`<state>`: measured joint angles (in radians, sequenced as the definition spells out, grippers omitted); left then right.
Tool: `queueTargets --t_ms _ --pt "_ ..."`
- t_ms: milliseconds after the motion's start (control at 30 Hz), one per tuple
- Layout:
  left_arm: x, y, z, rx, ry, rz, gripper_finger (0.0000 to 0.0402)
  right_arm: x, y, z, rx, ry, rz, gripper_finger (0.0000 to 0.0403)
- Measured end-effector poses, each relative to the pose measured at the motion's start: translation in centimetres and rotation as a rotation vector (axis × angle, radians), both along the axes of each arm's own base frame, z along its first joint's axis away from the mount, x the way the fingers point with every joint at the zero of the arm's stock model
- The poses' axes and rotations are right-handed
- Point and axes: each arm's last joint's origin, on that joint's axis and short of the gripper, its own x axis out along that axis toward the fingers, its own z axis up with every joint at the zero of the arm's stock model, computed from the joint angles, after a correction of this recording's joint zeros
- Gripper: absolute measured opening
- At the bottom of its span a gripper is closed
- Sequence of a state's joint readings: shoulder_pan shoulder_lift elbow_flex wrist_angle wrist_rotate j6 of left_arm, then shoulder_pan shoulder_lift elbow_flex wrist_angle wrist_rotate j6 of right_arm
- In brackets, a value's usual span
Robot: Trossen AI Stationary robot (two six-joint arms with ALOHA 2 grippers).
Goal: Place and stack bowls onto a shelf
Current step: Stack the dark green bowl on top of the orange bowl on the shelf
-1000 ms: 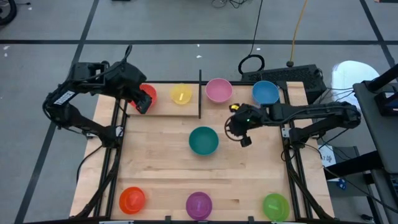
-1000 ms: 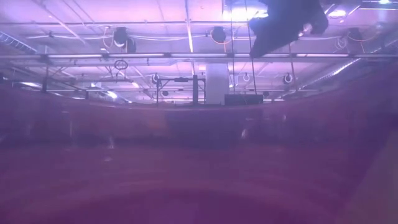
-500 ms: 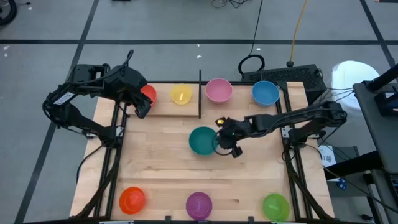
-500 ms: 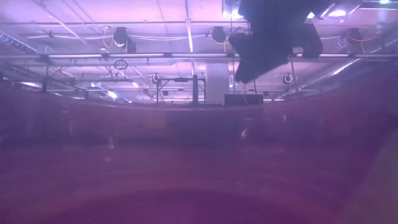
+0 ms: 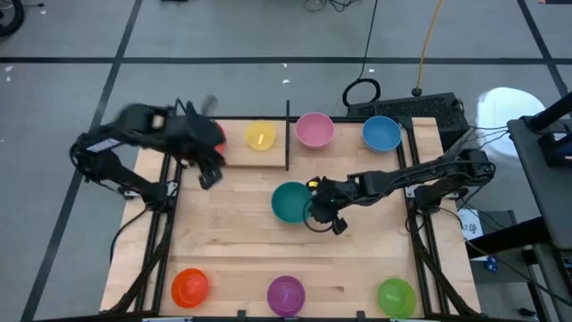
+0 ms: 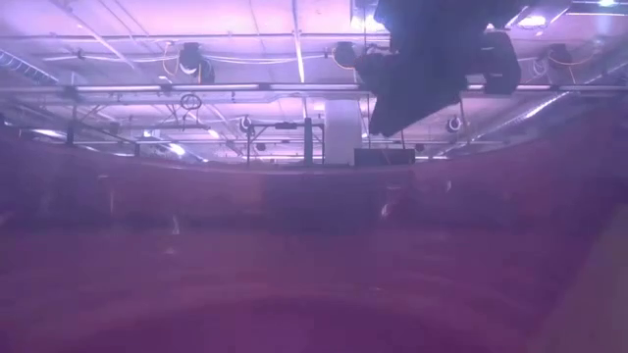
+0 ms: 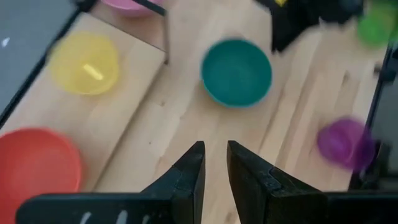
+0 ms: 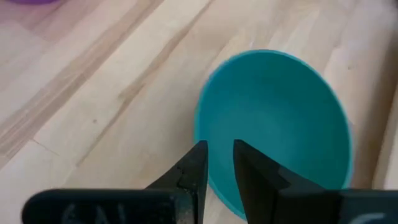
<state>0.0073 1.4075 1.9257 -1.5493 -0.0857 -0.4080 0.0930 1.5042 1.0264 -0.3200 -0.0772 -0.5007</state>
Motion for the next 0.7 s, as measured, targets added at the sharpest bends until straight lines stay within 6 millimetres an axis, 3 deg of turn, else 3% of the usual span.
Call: queueTargets --t_ms 200,400,700 --pt "5.0 -3.1 -5.0 0.053 0.134 -0.296 0.0072 -0.9 -0.4 1.4 -0.049 -0.029 -0.076 0.0068" --pt "9.4 -5.7 -9.5 0.142 0.146 -0.529 0.0072 -3.0 -1.0 3.8 -0.151 -0.068 -0.175 0.0068" --pt "14.1 -7.0 -14.4 0.271 0.185 -0.836 0.0072 -6.9 -2.1 7.4 -0.134 -0.140 -0.302 0.0068"
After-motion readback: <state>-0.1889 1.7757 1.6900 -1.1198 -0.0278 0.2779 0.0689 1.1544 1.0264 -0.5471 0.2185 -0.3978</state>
